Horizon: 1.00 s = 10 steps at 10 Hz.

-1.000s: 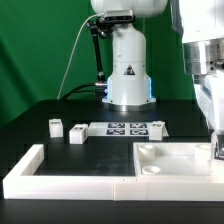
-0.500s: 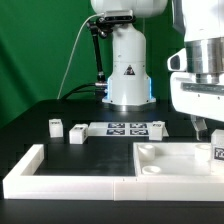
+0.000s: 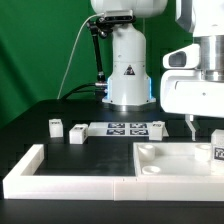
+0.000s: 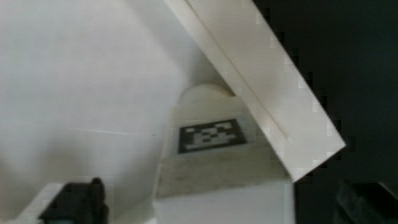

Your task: Assemble one leg

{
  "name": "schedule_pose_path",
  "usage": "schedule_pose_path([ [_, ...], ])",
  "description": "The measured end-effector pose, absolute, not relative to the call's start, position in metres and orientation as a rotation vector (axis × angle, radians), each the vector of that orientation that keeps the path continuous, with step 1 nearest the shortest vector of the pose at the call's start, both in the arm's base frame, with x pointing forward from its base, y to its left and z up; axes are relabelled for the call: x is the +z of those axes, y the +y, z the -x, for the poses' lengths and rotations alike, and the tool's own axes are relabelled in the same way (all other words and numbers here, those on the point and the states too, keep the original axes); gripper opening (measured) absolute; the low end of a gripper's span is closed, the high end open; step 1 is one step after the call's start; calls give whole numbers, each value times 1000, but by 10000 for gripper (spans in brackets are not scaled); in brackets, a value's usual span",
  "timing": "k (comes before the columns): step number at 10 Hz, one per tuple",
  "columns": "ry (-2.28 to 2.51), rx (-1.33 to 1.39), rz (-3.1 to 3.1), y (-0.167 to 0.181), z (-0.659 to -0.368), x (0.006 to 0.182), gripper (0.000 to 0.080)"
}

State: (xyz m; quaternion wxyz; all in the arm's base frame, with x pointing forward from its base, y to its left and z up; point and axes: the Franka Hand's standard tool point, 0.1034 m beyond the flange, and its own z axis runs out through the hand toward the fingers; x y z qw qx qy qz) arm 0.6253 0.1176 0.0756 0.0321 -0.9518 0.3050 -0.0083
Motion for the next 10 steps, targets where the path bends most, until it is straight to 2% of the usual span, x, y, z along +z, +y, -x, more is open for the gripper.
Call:
schedule_pose_path([
  [3, 729, -39, 3001, 116, -626, 76, 639],
  [4, 730, -39, 3001, 116, -626, 76, 466],
  [5, 731, -39, 3001, 116, -626, 76, 466],
  [6, 731, -39, 3001, 116, -626, 76, 287],
  [9, 792, -37, 2984, 116, -626, 76, 291],
  [10, 949, -46, 2922, 114, -627, 75, 291],
])
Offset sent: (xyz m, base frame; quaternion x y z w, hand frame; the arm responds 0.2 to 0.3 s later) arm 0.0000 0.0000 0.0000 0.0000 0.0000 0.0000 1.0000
